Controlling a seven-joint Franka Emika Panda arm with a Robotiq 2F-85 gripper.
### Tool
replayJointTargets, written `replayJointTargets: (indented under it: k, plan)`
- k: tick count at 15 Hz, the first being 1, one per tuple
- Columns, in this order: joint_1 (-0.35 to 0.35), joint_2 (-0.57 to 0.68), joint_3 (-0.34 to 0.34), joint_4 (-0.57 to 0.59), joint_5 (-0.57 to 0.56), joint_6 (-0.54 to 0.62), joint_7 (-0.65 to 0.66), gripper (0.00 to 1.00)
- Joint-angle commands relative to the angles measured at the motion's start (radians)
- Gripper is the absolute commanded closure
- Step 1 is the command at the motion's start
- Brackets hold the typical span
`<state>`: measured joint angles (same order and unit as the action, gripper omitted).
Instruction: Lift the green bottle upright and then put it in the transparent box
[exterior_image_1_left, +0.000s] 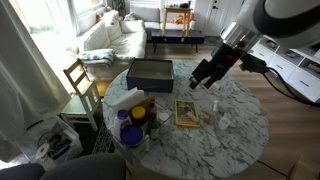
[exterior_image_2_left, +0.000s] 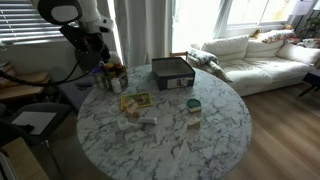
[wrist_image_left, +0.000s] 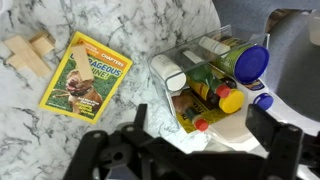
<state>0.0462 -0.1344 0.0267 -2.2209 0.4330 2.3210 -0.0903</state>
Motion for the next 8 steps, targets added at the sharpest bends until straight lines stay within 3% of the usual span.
replayJointTargets:
  k: [1,5,6,8]
  plan:
    - [-0.030,-0.148,-0.088,-0.137,0.069,-0.031,-0.162,0.00]
    - [-0.058,-0.255,-0.183,-0.202,0.051,-0.055,-0.253,0.00]
    - [-0.042,-0.176,-0.159,-0.141,0.034,-0.028,-0.202,0.00]
    - [-0.050,-0.218,-0.188,-0.166,0.034,-0.042,-0.228,0.00]
